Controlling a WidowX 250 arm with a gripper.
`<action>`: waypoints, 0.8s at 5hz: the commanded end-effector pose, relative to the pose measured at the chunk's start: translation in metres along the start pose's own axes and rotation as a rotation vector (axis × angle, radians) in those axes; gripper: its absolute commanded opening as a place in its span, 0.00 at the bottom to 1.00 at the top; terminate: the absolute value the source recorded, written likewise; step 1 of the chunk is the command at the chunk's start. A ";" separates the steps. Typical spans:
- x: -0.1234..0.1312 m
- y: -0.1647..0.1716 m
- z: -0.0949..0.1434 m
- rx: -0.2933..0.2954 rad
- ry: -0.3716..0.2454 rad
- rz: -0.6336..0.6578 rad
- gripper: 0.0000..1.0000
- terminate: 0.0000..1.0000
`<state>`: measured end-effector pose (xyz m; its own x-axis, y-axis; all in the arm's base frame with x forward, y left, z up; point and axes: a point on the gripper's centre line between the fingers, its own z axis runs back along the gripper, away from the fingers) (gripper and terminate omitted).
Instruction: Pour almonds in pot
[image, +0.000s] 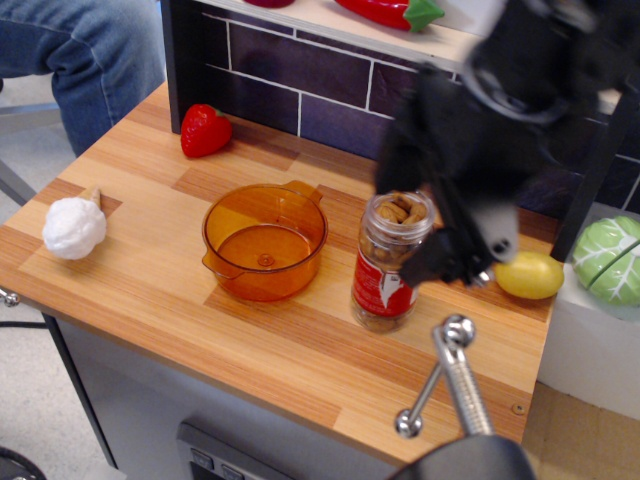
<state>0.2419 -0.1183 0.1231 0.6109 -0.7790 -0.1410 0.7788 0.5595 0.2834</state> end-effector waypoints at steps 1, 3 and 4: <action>0.021 -0.003 -0.007 0.046 0.119 -0.228 1.00 0.00; 0.037 0.010 -0.038 0.002 0.314 -0.286 1.00 0.00; 0.040 0.016 -0.049 0.011 0.371 -0.290 1.00 0.00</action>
<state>0.2865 -0.1283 0.0615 0.3634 -0.7258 -0.5841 0.9291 0.3287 0.1695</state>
